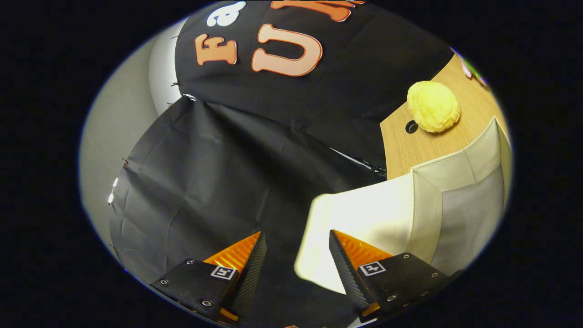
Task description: Open the storage box then place both shoes into the box .Put the left shoe in first, then the right shoe, with the right side of both shoes facing outward in a uniform manner.
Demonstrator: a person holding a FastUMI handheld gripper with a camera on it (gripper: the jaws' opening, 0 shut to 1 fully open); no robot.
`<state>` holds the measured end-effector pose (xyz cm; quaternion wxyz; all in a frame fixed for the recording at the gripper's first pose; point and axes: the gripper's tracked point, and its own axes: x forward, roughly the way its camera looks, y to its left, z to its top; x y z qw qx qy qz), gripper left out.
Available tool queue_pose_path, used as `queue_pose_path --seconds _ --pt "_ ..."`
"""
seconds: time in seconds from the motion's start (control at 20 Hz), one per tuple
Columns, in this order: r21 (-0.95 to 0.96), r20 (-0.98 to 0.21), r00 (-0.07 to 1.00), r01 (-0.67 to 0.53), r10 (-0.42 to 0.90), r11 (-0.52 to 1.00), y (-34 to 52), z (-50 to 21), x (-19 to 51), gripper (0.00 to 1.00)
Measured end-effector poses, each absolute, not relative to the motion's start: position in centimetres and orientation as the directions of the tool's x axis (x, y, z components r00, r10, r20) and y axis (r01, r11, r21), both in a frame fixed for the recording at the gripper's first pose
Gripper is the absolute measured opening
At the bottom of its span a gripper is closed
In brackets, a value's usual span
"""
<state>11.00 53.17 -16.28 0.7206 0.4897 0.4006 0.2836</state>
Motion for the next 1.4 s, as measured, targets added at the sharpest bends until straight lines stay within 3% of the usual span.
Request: queue_pose_path --seconds 0.35,0.6,0.95,1.4 --pt "0.754 -0.421 0.551 -0.228 0.721 0.616 44.2 -17.8 7.9 0.96" --pt "0.700 -0.464 0.586 -0.217 0.664 0.681 37.1 -19.3 5.7 0.96" --pt "0.364 -0.615 0.692 -0.175 0.377 0.915 22.9 -25.2 3.2 0.96" --pt "0.096 -0.713 0.682 -0.140 0.166 0.985 12.4 -31.8 -2.4 0.96"
